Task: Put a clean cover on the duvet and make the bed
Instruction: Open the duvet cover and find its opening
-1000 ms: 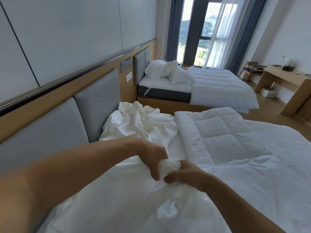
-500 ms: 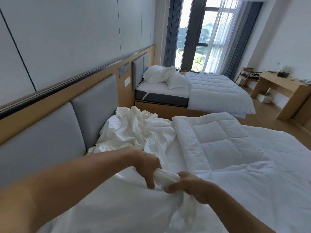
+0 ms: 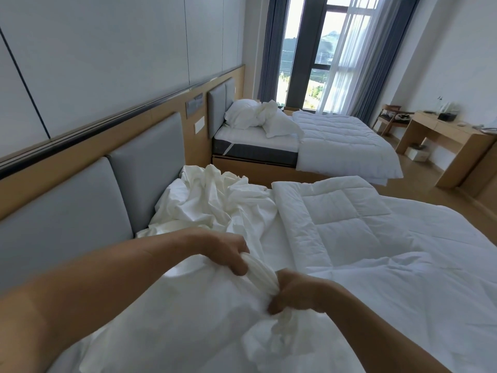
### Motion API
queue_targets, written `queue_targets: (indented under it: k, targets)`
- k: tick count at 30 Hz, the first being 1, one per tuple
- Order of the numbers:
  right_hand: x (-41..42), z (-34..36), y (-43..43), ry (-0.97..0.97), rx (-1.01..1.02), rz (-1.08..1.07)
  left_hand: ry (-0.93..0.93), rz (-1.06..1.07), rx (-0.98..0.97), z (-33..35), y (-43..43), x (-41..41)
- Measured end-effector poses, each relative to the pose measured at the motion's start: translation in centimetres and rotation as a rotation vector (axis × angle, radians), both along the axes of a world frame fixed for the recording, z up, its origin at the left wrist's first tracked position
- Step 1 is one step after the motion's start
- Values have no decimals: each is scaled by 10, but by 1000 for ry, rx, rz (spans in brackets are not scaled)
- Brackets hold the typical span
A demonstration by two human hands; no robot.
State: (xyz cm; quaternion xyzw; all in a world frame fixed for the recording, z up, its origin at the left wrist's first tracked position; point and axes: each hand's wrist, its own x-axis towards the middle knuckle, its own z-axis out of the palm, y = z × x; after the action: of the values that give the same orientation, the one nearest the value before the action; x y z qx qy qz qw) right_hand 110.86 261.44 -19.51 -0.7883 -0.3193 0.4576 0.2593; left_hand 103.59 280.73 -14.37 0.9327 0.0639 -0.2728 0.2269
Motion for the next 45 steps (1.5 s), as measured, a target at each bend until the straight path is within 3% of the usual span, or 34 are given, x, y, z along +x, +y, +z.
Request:
queue_targets:
  k: [6,11,13,17,25,30,34,41,45]
  targets:
    - [-4,2,4,102,168,-136,-30,-132,156,3,2,-1]
    - [-2,12,7,151,224,-244,-76,2,-221,-7,-4,-5]
    - [-3,15,8,136,226,-211,-127,41,-241,-4,0,-5]
    - [-2,25,8,-9,124,-112,-209,-83,-8,2,14,8]
    - [1,40,8,8,56,-73,-487,-305,326,-5,48,19]
    - [1,29,8,71,75,-106,-293,-177,281,3,41,18]
    - [-2,23,14,81,129,-126,-95,-26,-104,0,13,11]
    - [-1,11,13,144,85,-152,-433,123,-216,19,43,19]
    - [-5,14,18,147,83,-137,-431,86,72,7,56,22]
